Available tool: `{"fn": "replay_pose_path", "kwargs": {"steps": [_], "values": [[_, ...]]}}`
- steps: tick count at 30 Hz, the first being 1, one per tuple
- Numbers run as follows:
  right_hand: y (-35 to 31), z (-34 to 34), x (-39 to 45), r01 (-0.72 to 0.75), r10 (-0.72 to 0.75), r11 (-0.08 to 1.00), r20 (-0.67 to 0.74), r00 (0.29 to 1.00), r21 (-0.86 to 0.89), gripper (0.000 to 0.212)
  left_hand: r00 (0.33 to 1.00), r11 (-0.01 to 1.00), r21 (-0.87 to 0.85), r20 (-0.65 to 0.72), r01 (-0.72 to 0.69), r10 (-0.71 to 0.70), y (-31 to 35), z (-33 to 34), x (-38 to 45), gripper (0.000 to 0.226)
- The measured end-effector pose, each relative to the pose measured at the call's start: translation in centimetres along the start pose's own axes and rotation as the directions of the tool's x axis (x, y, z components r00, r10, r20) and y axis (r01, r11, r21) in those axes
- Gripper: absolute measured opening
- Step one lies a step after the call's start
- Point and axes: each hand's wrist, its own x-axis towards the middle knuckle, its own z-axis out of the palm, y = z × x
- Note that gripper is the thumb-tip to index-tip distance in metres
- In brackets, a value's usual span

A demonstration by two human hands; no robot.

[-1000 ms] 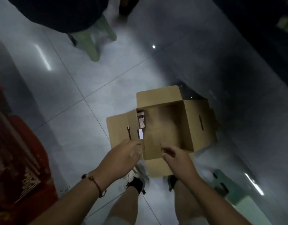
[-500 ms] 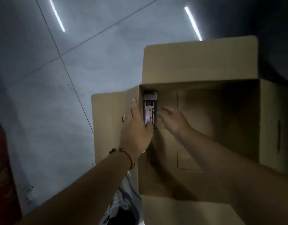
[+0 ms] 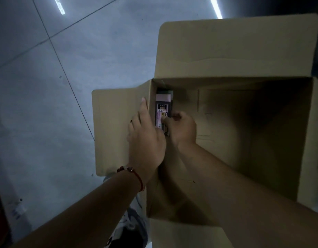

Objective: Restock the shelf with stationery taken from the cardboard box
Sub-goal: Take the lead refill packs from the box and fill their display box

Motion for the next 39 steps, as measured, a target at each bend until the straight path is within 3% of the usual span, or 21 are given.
{"fn": "replay_pose_path", "kwargs": {"steps": [3,10,15,18,22,25,27,32,36,39], "values": [[0.2,0.3,-0.3,0.002,-0.002,0.999,-0.005,1.0,0.036,0.029,1.0,1.0,-0.008,0.006,0.008,-0.008,0.1,0.0,0.0,0.078],[0.7,0.1,-0.8,-0.113,0.084,0.98,0.179,0.98,0.161,0.026,0.999,0.999,-0.043,0.044,0.028,-0.026,-0.1,0.0,0.1,0.08],[-0.4,-3.2,-4.0,-0.189,0.125,0.948,0.247,0.961,0.257,0.008,0.95,0.969,-0.179,0.289,0.171,-0.114,0.5,-2.1,0.7,0.083],[-2.1,-6.9,-7.7,-0.214,0.113,0.929,0.319,0.941,0.301,0.018,0.886,0.852,-0.381,0.426,0.36,-0.184,2.6,-5.5,0.1,0.068],[-6.1,-12.2,-14.0,-0.261,0.089,0.902,0.445,0.891,0.344,0.02,0.844,0.717,-0.544,0.523,0.436,-0.116,6.8,-12.0,-2.9,0.044],[-10.8,-15.5,-20.3,-0.293,0.051,0.87,0.519,0.853,0.396,0.022,0.74,0.519,-0.624,0.672,0.585,-0.026,10.5,-17.5,-5.9,0.049],[-14.2,-17.7,-24.8,-0.267,0.009,0.879,0.546,0.838,0.395,0.025,0.699,0.485,-0.605,0.715,0.632,-0.018,13.2,-21.5,-8.1,0.046],[-21.9,-22.8,-36.7,-0.111,-0.028,0.95,0.435,0.9,0.291,0.023,0.716,0.451,-0.637,0.698,0.625,-0.006,18.3,-32.9,-14.3,0.036],[-29.1,-26.5,-48.6,-0.016,-0.086,0.959,0.343,0.935,0.284,0.021,0.797,0.44,-0.716,0.604,0.542,0.002,22.0,-45.6,-20.0,0.032],[-34.0,-28.2,-57.1,0.067,-0.172,0.952,0.343,0.924,0.299,0.029,0.833,0.385,-0.782,0.55,0.491,0.054,23.6,-55.6,-24.5,0.04]]}}
